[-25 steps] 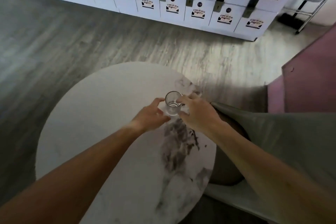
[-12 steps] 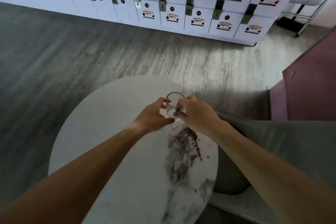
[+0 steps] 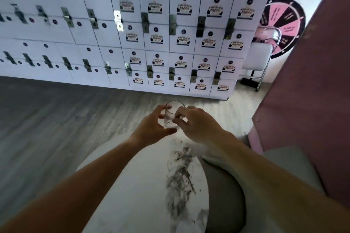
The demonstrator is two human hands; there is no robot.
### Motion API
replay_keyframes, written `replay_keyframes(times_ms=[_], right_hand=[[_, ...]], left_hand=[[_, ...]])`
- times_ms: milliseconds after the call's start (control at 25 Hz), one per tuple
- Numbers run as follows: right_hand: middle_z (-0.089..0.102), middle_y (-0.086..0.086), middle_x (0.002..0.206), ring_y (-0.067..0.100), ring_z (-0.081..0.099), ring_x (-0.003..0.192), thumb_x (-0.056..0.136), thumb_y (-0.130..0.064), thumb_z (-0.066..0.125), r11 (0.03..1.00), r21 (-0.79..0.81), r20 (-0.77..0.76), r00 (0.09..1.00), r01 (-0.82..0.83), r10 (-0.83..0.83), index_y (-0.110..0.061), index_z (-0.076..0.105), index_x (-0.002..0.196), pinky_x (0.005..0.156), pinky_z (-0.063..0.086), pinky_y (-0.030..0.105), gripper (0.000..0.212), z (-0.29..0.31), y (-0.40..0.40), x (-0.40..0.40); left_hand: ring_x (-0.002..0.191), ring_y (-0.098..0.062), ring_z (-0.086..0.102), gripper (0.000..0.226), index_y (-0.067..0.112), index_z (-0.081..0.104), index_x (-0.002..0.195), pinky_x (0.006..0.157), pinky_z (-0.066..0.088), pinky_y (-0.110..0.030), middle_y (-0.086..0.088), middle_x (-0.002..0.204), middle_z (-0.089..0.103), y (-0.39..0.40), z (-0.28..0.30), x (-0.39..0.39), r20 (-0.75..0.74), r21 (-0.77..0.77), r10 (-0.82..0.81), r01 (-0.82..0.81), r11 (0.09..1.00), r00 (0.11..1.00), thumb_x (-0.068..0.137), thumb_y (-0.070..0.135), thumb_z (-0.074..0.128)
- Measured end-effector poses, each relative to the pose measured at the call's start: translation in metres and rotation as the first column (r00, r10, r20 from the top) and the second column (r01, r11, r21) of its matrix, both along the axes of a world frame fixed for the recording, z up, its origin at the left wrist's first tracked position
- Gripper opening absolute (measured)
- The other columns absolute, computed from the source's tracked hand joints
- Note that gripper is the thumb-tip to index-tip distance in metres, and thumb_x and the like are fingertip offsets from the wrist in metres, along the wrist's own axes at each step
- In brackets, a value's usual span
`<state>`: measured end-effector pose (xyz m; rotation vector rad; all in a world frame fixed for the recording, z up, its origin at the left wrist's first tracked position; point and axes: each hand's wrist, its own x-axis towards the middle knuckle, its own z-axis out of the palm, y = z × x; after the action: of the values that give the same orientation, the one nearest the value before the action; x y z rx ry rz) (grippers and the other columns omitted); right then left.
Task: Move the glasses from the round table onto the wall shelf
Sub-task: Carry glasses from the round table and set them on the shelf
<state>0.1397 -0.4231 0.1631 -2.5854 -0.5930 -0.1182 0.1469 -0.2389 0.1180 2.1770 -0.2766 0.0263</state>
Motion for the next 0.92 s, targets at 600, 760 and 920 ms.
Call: replay_keyframes(times_ms=[600, 760, 920], right_hand=[[0.071, 0.002, 0.096, 0.019, 0.064, 0.08, 0.097, -0.038, 0.054, 0.816, -0.004, 0.167, 0.805, 0.578, -0.569, -0.023, 0.061, 0.105, 0.073, 0.054, 0.037, 0.019, 0.147, -0.104, -0.358], [0.063, -0.008, 0.08, 0.011, 0.059, 0.068, 0.097, -0.034, 0.052, 0.684, 0.016, 0.188, 0.67, 0.729, -0.718, -0.023, 0.062, 0.106, 0.058, 0.042, 0.027, 0.017, 0.168, -0.142, -0.487], [0.068, -0.003, 0.089, 0.016, 0.063, 0.077, 0.097, -0.031, 0.053, 0.481, 0.027, 0.2, 0.466, 0.876, -0.862, -0.029, 0.062, 0.11, 0.07, 0.052, 0.033, 0.016, 0.182, -0.165, -0.637]], left_hand=[[0.075, -0.005, 0.066, 0.077, 0.037, 0.048, 0.131, 0.069, 0.057, -0.029, 0.021, 0.097, 0.055, -0.139, 0.142, -0.241, 0.247, 0.05, -0.585, 0.593, 0.804, 0.772, 0.066, 0.033, 0.09], [0.08, 0.005, 0.063, 0.074, 0.028, 0.054, 0.126, 0.073, 0.055, -0.02, 0.017, 0.097, 0.062, -0.217, 0.158, -0.329, 0.256, 0.016, -0.749, 0.772, 0.636, 0.612, 0.063, 0.026, 0.093], [0.086, 0.012, 0.061, 0.065, 0.032, 0.056, 0.117, 0.067, 0.044, -0.009, 0.014, 0.102, 0.068, -0.289, 0.174, -0.456, 0.298, -0.025, -0.87, 0.914, 0.406, 0.394, 0.063, 0.03, 0.092]])
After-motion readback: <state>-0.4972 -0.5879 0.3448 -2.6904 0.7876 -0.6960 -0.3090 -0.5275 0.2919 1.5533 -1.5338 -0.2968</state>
